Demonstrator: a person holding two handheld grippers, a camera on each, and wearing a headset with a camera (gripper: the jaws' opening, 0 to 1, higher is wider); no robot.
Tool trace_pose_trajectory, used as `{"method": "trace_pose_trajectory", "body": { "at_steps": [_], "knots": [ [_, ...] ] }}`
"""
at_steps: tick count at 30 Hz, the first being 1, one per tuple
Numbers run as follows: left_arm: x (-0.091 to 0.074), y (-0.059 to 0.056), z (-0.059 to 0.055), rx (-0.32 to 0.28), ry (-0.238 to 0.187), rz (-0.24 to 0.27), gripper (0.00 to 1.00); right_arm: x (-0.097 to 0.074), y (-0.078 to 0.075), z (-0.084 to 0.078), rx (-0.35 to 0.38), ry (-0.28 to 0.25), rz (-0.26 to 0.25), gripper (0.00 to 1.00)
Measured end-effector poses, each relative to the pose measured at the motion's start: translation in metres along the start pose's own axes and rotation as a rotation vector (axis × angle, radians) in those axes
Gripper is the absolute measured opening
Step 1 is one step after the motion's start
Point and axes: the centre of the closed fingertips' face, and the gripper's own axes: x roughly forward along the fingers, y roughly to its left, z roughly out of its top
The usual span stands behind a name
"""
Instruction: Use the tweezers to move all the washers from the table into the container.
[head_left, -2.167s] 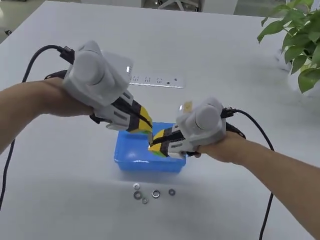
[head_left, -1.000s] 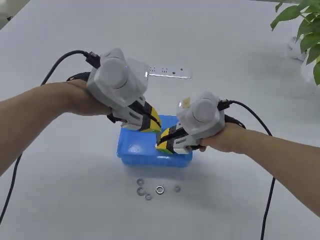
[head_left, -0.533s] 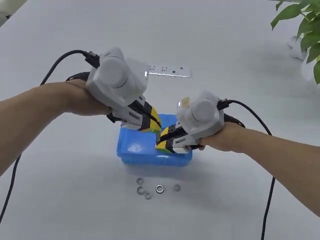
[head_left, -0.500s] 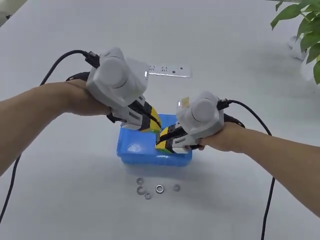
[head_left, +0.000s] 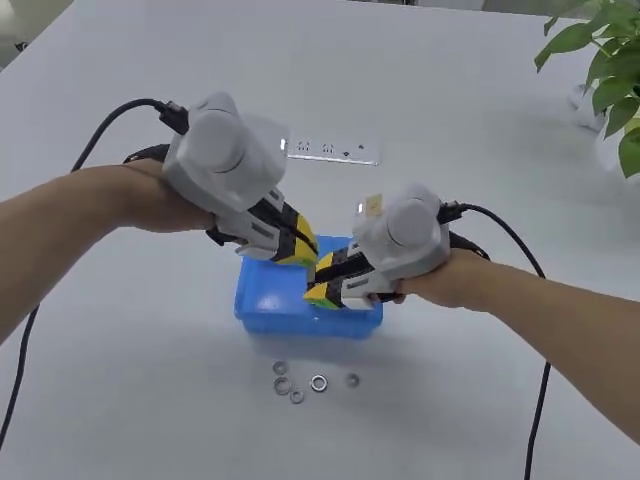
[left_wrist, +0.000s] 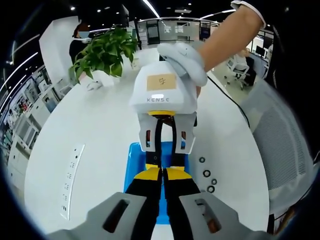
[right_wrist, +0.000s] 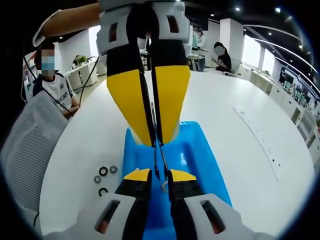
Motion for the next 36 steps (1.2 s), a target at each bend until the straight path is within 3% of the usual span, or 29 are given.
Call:
{"method": "trace_pose_trajectory", "body": {
  "at_steps": [6, 18, 36],
  "knots": [
    [-0.008, -0.004, 0.008, -0.011, -0.024, 0.001, 0.05, -0.003, 0.004, 0.008, -0.014, -0.017, -0.006, 0.15],
    [-0.023, -0.016, 0.016, 0.008, -0.028, 0.009, 0.05, -0.01, 0.014, 0.023, -0.04, -0.042, -0.015, 0.12],
    [-0.038, -0.044, 0.021, 0.023, -0.029, -0.001, 0.05, -0.018, 0.044, 0.036, -0.055, -0.084, -0.03, 0.12]
  ]
}}
